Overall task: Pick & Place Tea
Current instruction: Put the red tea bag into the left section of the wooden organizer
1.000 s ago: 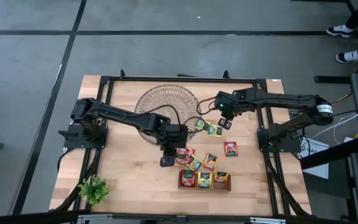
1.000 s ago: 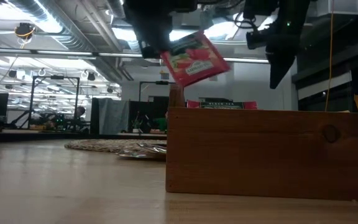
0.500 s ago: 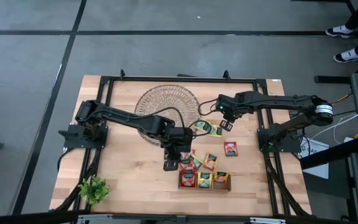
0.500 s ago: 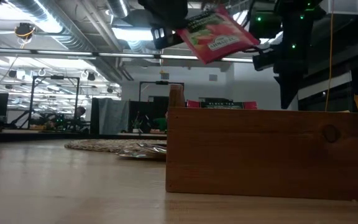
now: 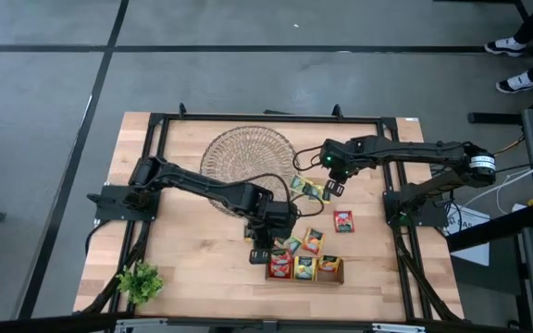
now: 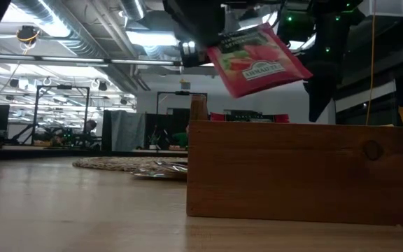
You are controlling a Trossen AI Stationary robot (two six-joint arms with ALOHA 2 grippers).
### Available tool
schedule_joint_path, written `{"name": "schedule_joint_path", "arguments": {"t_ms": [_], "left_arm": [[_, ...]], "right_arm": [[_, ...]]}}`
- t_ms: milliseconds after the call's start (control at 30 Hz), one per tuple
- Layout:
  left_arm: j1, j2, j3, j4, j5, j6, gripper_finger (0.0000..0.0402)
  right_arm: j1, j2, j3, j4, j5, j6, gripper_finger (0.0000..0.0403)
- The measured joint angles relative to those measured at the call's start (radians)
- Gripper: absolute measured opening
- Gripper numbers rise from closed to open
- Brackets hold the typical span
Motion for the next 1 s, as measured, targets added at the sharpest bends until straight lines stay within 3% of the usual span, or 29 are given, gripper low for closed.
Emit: {"name": "schedule_joint_path", "arguments": {"t_ms": [1000], "left_arm": [[0.031,0.037,0.011,-0.040,0.052,0.044,0.0013]], "right_arm": [[0.000,0.000,0.000,0.010,0.000,0.006,0.0084]]}}
